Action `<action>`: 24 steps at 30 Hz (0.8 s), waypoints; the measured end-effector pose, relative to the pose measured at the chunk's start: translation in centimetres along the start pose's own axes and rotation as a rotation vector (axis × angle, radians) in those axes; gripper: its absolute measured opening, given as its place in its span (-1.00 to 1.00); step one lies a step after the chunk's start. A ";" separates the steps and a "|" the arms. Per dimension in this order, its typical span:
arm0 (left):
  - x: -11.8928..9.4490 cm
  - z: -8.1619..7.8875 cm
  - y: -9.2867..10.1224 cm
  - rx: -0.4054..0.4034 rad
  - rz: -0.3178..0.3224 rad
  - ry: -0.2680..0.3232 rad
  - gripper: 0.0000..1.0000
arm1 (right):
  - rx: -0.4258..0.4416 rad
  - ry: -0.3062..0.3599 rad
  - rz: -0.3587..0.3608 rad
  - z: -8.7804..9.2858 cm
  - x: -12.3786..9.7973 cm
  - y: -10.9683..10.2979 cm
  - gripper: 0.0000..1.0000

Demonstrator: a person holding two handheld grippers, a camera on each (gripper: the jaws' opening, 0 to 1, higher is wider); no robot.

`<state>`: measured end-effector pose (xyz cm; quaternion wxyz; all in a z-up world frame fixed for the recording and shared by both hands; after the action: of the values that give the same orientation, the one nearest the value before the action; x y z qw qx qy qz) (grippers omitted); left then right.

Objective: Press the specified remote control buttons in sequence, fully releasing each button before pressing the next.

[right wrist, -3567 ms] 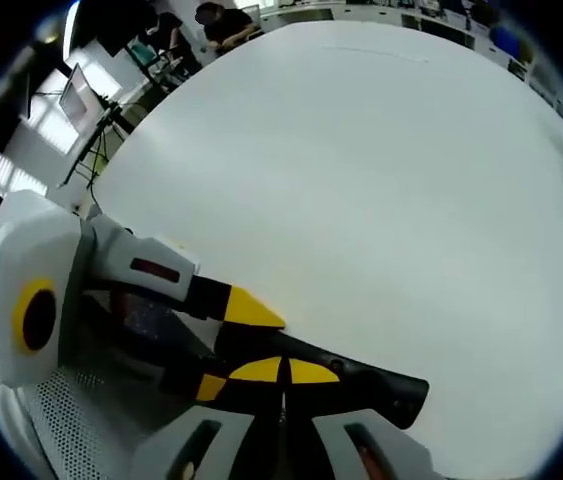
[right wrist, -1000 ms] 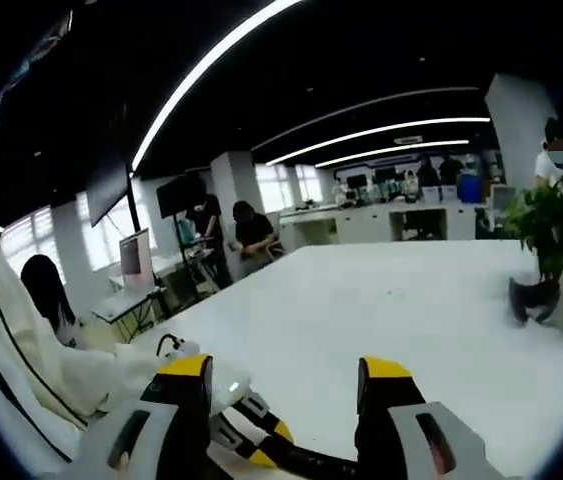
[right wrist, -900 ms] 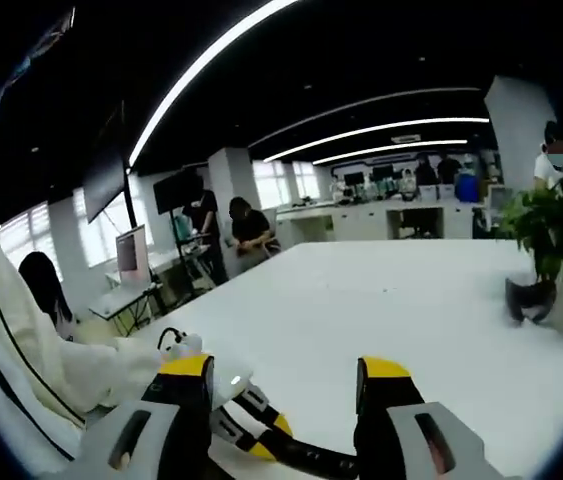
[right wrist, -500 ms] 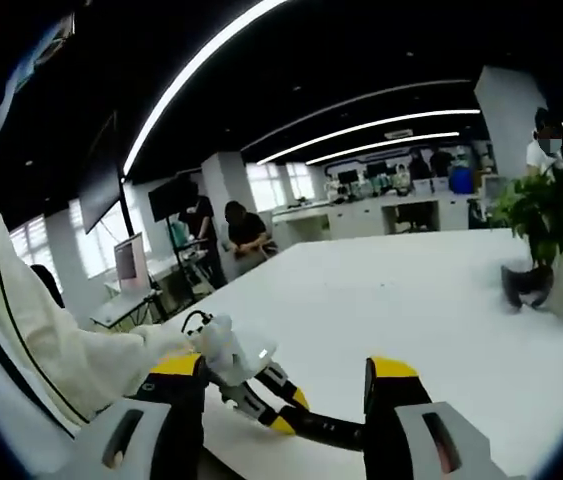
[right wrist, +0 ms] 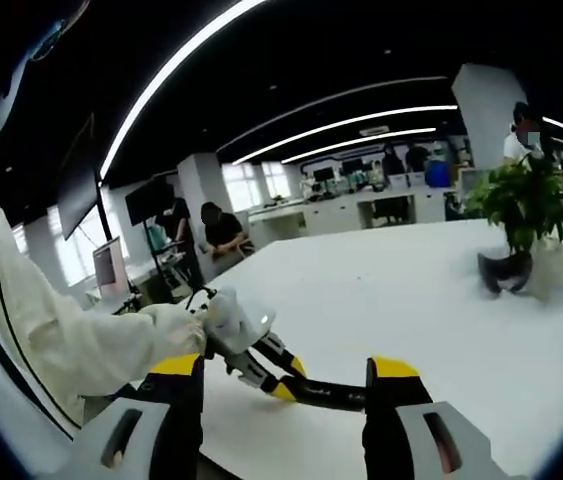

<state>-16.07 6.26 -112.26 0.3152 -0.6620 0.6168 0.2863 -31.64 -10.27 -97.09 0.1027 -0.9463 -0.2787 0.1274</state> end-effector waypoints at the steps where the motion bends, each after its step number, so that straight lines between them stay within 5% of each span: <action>1: 0.0 0.0 -0.5 0.005 -0.004 -0.005 -0.56 | 0.004 0.000 0.004 0.0 0.0 0.1 0.28; 24: 0.0 0.3 -10.0 0.089 -0.061 -0.048 -0.56 | 0.045 -0.042 0.075 0.5 1.2 1.9 0.31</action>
<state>-6.09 6.90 -111.87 0.3677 -0.6589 0.6005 0.2646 -29.83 -11.12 -98.34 0.1131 -0.9508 -0.2420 0.1571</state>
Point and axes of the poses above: the point that each gripper's makers call its tool centre point, and the gripper's own axes: x roughly forward along the fingers, y roughly to its right, z roughly out of its underside, the point moved 8 cm from there along -x, roughly backward along the fingers, and after that the axes turned 7 degrees about y, right-handed, at the moved point
